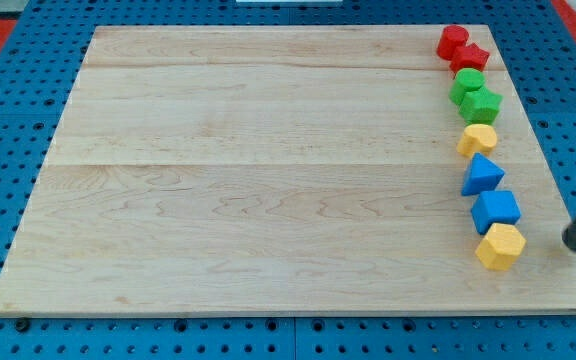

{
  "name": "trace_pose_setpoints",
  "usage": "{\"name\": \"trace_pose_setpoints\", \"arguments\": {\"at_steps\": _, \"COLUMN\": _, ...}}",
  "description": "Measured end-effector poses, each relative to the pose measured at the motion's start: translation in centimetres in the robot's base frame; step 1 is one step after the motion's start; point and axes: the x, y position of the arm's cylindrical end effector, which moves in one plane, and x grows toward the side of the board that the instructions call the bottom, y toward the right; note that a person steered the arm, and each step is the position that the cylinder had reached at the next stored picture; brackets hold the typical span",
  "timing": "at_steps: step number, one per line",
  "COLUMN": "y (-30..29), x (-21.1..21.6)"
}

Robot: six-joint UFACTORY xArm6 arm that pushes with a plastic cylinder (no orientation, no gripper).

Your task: Move the yellow hexagon to the top left of the board

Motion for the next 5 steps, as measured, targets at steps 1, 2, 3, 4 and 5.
{"name": "trace_pose_setpoints", "arguments": {"at_steps": 1, "y": -5.2, "x": 0.6}}
{"name": "trace_pose_setpoints", "arguments": {"at_steps": 2, "y": -17.3, "x": -1.7}}
{"name": "trace_pose_setpoints", "arguments": {"at_steps": 3, "y": -23.0, "x": -4.1}}
{"name": "trace_pose_setpoints", "arguments": {"at_steps": 4, "y": -19.5, "x": -3.1}}
{"name": "trace_pose_setpoints", "arguments": {"at_steps": 5, "y": -16.3, "x": -3.4}}
